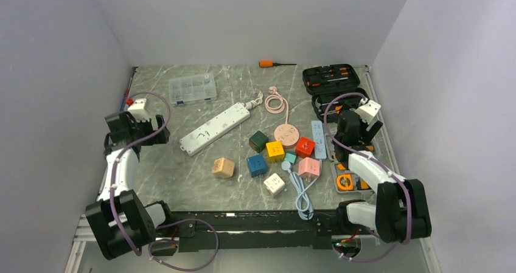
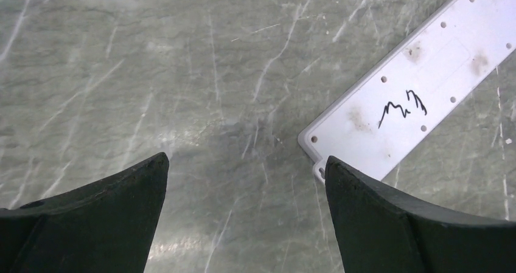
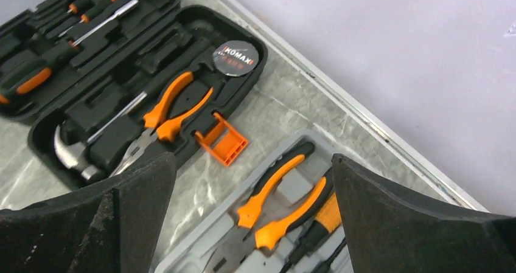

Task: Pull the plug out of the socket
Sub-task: Reset both arms

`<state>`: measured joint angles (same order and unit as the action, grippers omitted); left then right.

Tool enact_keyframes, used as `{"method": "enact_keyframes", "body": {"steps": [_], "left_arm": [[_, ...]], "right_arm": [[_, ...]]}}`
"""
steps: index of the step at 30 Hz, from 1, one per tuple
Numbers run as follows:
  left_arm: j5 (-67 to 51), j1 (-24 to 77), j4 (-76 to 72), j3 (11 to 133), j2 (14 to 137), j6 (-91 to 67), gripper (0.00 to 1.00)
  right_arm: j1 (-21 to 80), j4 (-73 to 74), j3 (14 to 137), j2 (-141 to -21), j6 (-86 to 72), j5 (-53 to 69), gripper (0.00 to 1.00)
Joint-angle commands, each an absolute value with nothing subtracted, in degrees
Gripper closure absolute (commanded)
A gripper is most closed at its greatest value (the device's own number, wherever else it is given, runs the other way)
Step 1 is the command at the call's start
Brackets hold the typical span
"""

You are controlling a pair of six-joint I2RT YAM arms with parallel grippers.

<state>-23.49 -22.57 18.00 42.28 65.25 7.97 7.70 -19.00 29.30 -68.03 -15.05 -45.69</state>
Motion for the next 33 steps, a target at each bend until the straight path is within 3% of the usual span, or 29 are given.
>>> {"method": "enact_keyframes", "body": {"steps": [1,4,10,20,26,28,31,33], "left_arm": [[-26.8,-20.9,-9.2,32.8,61.3,4.1,0.01],[-27.4,-19.7,-19.9,27.4,61.8,2.6,0.01],[-25.0,-17.0,-40.7,17.2,64.4,2.1,0.01],[-21.3,-14.9,-57.6,10.2,67.3,0.4,0.01],[-24.4,-10.4,-82.5,4.1,79.5,4.1,0.01],[-21.6,-10.4,-71.3,6.3,75.3,5.5,0.01],[-16.0,-10.2,-69.4,9.5,77.8,1.9,0.01],[-14.7,-8.9,-62.5,11.2,76.1,3.8,0.01]], "right_arm": [[6.4,-36.8,26.1,-72.9,-11.3,-47.4,0.00],[6.3,-46.6,22.2,-74.5,-8.7,-45.6,0.00],[6.3,-46.1,21.0,-73.4,-8.0,-40.4,0.00],[6.4,-61.8,13.1,-78.9,-6.9,-37.6,0.00],[6.4,-70.6,10.0,-83.2,-2.2,-27.1,0.00],[7.6,-83.2,7.2,-87.5,1.7,-28.0,0.00],[5.8,-66.6,13.7,-85.6,-3.0,-27.5,0.00],[1.9,-63.9,14.5,-85.3,-5.5,-22.1,0.00]]}}
